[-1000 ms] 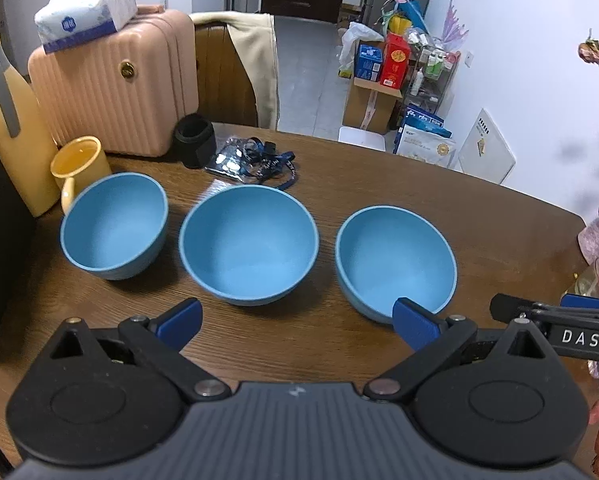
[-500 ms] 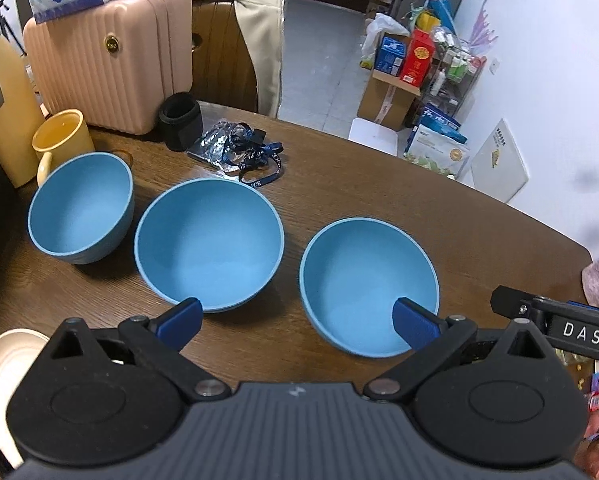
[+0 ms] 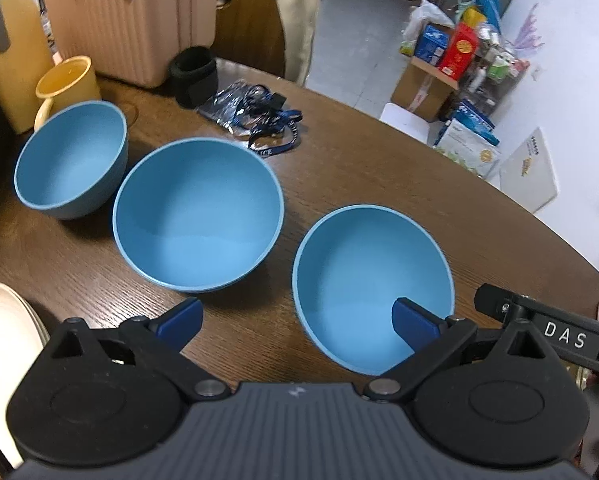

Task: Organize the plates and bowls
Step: 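Move both tools over to a blue bowl in the row, then close the left gripper on the blue bowl rim while the right gripper grips it too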

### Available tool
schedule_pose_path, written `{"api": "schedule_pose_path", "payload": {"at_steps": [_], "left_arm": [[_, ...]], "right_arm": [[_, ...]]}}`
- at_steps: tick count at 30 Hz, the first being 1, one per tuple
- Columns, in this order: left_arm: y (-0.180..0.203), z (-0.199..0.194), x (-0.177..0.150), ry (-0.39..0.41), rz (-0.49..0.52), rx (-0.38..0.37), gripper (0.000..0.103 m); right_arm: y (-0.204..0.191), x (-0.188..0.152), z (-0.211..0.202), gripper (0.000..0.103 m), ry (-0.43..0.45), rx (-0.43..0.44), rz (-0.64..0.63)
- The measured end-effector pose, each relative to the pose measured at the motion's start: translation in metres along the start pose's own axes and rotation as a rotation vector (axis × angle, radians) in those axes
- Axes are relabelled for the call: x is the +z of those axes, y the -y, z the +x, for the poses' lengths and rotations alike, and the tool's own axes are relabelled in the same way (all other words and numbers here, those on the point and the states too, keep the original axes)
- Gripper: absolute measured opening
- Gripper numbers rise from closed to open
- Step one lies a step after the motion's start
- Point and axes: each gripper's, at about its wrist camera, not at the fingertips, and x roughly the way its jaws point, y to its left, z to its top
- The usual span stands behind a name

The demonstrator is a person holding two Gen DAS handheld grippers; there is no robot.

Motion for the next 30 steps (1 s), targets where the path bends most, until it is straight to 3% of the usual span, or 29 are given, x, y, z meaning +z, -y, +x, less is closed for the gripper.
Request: {"api": "schedule_pose_path", "payload": {"at_steps": [4,8,11,14,19,30], "left_arm": [[0.0,0.012,0.002,-0.015,-0.013,0.011,0.1],[0.0,0.026,0.003,-0.041,-0.023,0.023,0.091],[0.001,0.035,0.003,-0.06,-0.025,0.023,0.085],[0.002,0.045,0.002,-0.083,-0.031,0.018,0.078],[0.006,0.059,0.002,-0.115,-0.029,0.006,0.07],[0.009,0.083,0.002,-0.165,-0.031,0.015,0.053]], "right_arm": [[0.003,0.002,0.016,0.096,-0.01,0.014,0.003],[0.004,0.004,0.031,0.086,-0.018,0.025,-0.006],[0.005,0.005,0.042,0.085,-0.027,0.037,-0.007],[0.005,0.005,0.052,0.072,-0.032,0.05,-0.008],[0.006,0.006,0.068,0.065,-0.043,0.06,-0.005],[0.013,0.003,0.089,0.029,-0.044,0.119,0.033]]}}
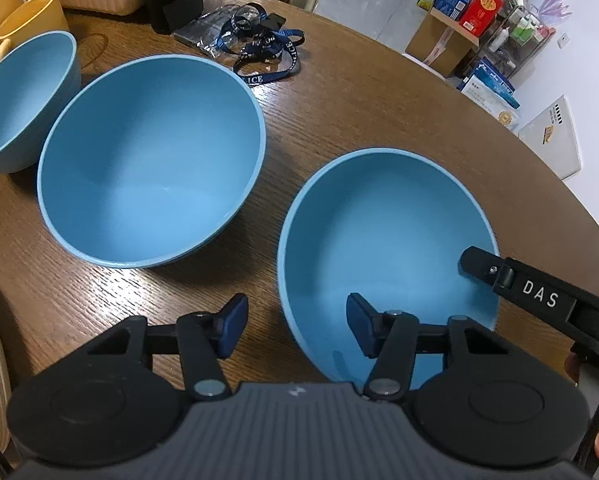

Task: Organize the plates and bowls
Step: 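Close the left gripper on the blue bowl rim while the right gripper grips it too, then carry the blue bowl with both tools toward the plate stack and lower it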

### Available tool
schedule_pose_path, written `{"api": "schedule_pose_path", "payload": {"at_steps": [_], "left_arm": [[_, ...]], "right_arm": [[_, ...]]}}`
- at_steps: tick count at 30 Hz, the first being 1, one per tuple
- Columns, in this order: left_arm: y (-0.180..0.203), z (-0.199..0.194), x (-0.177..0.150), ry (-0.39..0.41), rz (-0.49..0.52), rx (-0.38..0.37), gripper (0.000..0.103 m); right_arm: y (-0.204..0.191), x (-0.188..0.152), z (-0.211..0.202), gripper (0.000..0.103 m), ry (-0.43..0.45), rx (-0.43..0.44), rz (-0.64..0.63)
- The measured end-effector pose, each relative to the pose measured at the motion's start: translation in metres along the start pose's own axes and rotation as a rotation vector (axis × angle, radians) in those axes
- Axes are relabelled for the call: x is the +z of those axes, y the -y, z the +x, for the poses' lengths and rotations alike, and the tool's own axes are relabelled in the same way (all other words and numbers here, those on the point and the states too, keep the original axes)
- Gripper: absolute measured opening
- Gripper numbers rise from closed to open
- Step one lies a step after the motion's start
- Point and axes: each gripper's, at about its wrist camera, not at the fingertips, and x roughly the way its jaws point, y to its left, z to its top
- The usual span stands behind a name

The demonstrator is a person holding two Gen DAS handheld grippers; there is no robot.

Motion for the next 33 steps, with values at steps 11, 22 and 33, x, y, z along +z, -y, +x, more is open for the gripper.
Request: {"api": "schedule_pose_path", "payload": {"at_steps": [11,22,33], "left_arm": [[0.0,0.011,0.0,-0.015,0.018,-0.028,0.018],[0.004,0.008,-0.003,0.01,0.069,-0.018,0.013],[0.003,-0.015,-0.019,0.042,0.143,-0.031,0.013]], "right_arm": [[-0.005,-0.003,0.004,0.009,0.013,0.039,0.006],[-0.006,-0.011,-0.003,0.006,0.047,0.026,-0.008],[-0.003,-0.034,-0.031,0.005,0.096,0.028,0.006]]}}
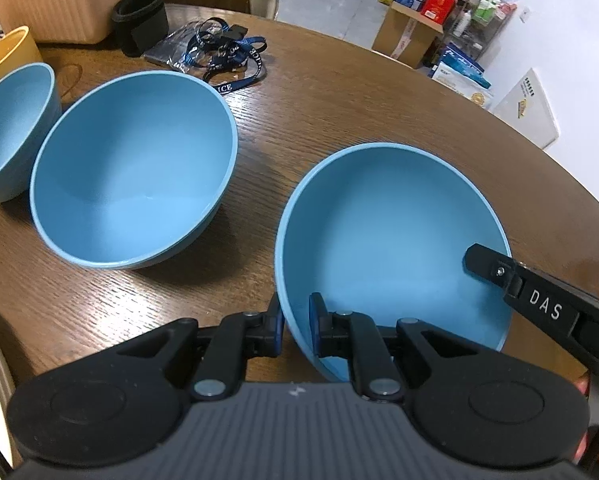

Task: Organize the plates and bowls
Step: 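Carry the blue bowl with both tools toward the plate stack and lower it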

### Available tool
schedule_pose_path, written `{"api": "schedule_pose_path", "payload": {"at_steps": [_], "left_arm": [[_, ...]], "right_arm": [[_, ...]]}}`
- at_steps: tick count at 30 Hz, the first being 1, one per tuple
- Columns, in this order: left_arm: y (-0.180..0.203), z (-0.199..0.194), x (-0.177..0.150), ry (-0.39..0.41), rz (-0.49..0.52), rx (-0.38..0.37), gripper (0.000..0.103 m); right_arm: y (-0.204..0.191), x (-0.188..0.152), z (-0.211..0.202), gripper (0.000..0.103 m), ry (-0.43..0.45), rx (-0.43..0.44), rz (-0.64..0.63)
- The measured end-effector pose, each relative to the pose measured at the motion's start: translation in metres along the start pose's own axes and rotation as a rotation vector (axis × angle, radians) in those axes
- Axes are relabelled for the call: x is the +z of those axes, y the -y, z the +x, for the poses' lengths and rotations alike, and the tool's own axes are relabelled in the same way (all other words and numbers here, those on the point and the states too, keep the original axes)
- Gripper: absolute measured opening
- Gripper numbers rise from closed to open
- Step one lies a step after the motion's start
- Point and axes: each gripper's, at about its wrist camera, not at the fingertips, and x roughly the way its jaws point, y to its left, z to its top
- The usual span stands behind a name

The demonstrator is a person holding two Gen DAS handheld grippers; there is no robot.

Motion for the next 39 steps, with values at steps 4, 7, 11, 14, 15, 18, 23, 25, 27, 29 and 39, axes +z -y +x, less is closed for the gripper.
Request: {"api": "schedule_pose_path", "payload": {"at_steps": [4,7,11,14,15,18,23,25,27,29,39], "left_arm": [[0.001,-0.015,-0.012,0.019,0.046,-0.01,0.013],[-0.001,-0.025,-0.023,0.023,0.079,-0.026,0.013],[-0.005,-0.035,-0.041,0.017,0.129,-0.055,0.013],[-0.007,-0.045,-0.056,0.013,0.191,-0.073,0.014],[-0.007,-0.048,-0.061,0.013,0.215,-0.077,0.014],[-0.01,-0.06,-0.075,0.023,0.276,-0.095,0.014],[-0.017,-0.075,-0.102,0.016,0.349,-0.117,0.014],[-0.019,-0.08,-0.113,0.013,0.38,-0.128,0.014],[-0.02,-0.083,-0.122,0.008,0.404,-0.143,0.014],[-0.023,-0.085,-0.131,0.002,0.424,-0.153,0.014],[-0.041,-0.088,-0.164,-0.012,0.486,-0.172,0.015]], "right_arm": [[-0.002,-0.013,-0.019,0.005,0.027,-0.007,0.005],[-0.003,-0.025,-0.036,0.005,0.051,-0.013,0.023],[-0.006,-0.046,-0.057,0.005,0.075,-0.032,0.055],[-0.009,-0.066,-0.073,0.005,0.087,-0.058,0.086],[-0.01,-0.073,-0.078,0.005,0.092,-0.066,0.1],[-0.014,-0.098,-0.094,0.005,0.112,-0.091,0.151],[-0.021,-0.136,-0.118,0.005,0.146,-0.112,0.224],[-0.023,-0.149,-0.126,0.005,0.15,-0.126,0.235],[-0.027,-0.161,-0.135,0.005,0.157,-0.145,0.247],[-0.029,-0.174,-0.142,0.005,0.168,-0.157,0.265],[-0.045,-0.223,-0.153,0.006,0.167,-0.181,0.272]]}}
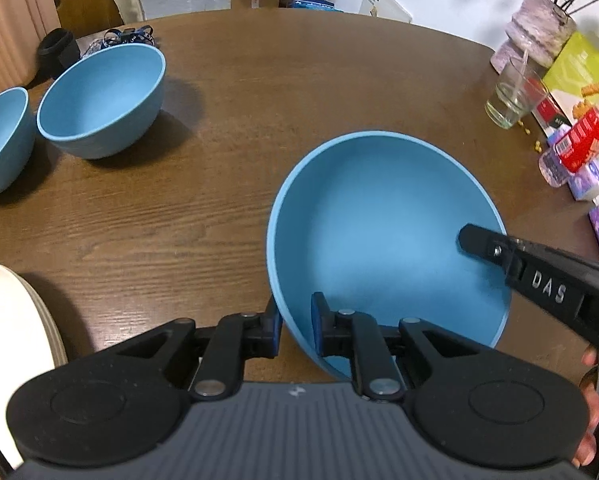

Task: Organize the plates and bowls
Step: 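Carry the blue bowl with both tools toward the plate stack and lower it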

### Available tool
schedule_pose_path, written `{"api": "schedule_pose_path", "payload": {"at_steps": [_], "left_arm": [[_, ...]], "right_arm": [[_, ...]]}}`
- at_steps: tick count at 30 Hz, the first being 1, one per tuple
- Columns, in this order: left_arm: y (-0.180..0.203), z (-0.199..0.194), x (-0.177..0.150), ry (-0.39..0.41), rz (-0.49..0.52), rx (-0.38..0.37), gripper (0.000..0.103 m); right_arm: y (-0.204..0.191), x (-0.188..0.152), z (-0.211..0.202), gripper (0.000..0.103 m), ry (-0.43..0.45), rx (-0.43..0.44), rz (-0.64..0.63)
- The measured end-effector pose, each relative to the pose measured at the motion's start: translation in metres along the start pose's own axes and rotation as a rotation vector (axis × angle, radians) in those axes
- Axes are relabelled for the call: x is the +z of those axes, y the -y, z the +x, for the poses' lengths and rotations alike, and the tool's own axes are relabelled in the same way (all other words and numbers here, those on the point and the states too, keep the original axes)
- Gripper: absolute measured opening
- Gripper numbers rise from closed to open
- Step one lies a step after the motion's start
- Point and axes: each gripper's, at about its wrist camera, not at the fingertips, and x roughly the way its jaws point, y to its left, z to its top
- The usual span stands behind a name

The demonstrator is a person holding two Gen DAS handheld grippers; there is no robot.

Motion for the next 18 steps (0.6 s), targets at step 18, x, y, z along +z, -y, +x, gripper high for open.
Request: {"api": "schedule_pose_path", "payload": {"at_steps": [18], "left_arm": [[0.016,0.034,-0.015,-0.038,0.052,0.02,0.015]], "right_arm": [[0.021,-0.038,0.015,0.006,-0.013,-0.053,0.044]]}}
